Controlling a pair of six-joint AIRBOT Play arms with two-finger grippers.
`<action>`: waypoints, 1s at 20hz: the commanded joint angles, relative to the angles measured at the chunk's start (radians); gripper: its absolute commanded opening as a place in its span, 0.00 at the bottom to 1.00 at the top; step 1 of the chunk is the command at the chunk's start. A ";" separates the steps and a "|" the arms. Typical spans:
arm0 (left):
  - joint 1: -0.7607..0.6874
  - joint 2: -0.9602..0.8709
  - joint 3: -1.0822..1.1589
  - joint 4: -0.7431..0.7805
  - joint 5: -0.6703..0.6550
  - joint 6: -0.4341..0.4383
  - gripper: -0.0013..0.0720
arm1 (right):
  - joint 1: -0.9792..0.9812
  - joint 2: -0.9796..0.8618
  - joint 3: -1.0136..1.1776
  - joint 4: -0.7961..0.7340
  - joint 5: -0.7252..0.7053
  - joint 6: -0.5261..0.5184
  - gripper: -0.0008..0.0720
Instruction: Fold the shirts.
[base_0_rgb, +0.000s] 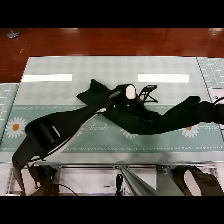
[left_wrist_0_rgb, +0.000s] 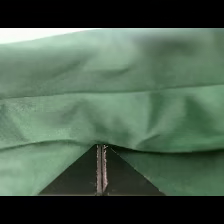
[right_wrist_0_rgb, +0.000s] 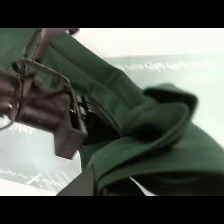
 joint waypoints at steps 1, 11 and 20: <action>0.138 0.073 0.035 0.002 -0.094 0.028 0.05 | 0.013 -0.039 0.069 0.024 -0.005 0.001 0.05; 0.862 0.888 -0.270 0.335 -0.150 0.017 0.05 | 0.628 -0.705 0.507 0.100 -0.310 0.026 0.05; 0.885 1.533 -0.959 0.232 -0.010 -0.022 0.05 | 0.761 -1.311 0.968 0.194 -0.380 0.103 0.05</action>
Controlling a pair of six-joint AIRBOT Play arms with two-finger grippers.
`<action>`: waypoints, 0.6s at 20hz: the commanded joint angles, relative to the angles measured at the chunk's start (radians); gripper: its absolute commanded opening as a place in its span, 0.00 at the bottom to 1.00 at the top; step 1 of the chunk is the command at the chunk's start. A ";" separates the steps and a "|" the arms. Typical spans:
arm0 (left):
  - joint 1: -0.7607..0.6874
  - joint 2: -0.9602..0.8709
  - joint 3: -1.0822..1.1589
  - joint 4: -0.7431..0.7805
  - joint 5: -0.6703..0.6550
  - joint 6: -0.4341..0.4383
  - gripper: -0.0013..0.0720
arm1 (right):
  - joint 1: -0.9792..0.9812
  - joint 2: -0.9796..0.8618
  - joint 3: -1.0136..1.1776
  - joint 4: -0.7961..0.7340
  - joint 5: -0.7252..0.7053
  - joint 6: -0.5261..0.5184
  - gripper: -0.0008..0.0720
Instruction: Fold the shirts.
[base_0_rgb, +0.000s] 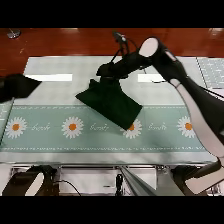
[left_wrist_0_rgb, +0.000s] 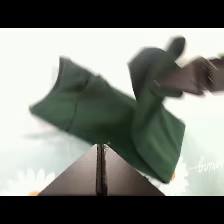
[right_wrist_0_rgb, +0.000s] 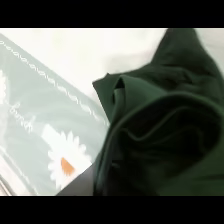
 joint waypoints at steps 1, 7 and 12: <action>0.009 0.158 -0.216 -0.040 0.023 -0.046 0.05 | 0.026 -0.159 0.116 0.048 -0.031 0.032 0.05; 0.009 0.130 -0.331 -0.062 0.100 -0.042 0.05 | 0.015 -0.190 0.133 0.251 0.038 -0.085 0.89; 0.009 0.070 -0.344 -0.061 0.126 -0.042 0.05 | -0.207 -0.025 0.168 0.208 0.414 -0.085 0.88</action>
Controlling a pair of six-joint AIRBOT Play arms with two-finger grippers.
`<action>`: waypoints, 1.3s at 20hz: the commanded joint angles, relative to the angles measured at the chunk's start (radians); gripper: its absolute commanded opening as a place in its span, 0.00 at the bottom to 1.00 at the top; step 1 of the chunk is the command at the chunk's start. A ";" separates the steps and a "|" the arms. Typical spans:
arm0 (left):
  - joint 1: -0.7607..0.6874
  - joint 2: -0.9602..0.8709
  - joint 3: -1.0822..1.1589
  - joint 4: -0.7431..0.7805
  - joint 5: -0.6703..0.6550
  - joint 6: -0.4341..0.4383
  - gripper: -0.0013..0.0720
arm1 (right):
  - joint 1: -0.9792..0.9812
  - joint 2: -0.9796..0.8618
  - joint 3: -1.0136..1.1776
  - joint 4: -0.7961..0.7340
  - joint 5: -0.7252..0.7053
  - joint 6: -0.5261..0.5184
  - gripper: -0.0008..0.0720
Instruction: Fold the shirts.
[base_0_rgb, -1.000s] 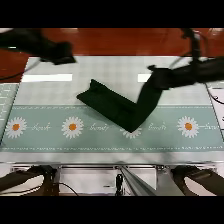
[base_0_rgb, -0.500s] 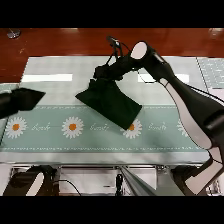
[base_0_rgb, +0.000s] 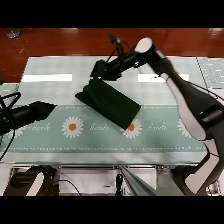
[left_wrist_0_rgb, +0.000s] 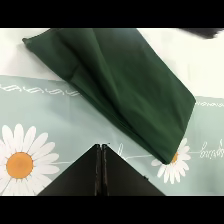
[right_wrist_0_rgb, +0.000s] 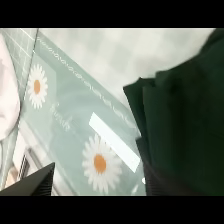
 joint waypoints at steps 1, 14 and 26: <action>0.001 -0.034 -0.015 -0.002 0.019 0.000 0.05 | -0.154 0.157 0.013 -0.098 0.306 -0.019 0.88; -0.005 -0.043 -0.034 0.000 0.078 0.000 0.05 | -0.188 1.152 -1.616 -0.117 -0.732 0.316 0.72; -0.061 -0.043 -0.034 0.000 0.079 0.000 0.05 | -0.132 0.493 -1.254 0.172 -0.521 -0.063 0.72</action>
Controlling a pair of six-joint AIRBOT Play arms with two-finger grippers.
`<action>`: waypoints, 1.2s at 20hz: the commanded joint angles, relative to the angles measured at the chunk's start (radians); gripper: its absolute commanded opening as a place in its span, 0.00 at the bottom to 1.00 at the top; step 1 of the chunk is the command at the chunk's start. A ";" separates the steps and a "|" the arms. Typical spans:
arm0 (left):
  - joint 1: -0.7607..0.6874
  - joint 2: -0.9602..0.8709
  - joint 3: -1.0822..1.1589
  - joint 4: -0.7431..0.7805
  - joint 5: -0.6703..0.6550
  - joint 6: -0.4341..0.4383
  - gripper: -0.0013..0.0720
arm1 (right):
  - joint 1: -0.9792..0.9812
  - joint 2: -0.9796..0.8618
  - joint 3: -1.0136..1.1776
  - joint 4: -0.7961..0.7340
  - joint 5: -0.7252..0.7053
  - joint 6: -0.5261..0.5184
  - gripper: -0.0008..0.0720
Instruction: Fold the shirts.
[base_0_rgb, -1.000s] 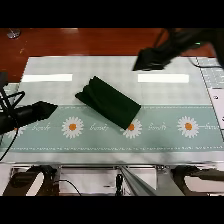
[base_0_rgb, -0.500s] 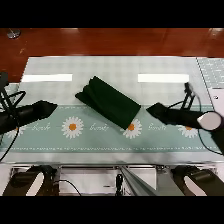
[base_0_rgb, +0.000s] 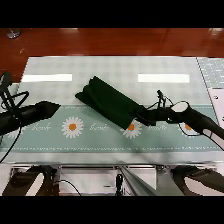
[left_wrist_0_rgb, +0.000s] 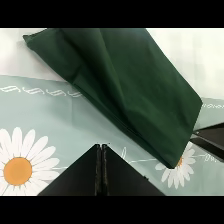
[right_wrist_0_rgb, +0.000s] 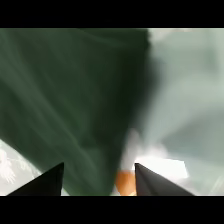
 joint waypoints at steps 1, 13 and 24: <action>-0.009 0.000 -0.001 0.000 0.001 0.000 0.05 | 0.028 -0.148 0.108 0.061 0.037 -0.054 0.72; -0.009 0.000 -0.001 0.000 0.010 0.000 0.05 | 0.066 -0.245 1.026 -0.476 0.478 0.102 0.05; -0.009 0.000 -0.001 -0.022 0.016 0.000 0.05 | -0.473 -0.090 1.423 -0.626 1.063 0.198 0.05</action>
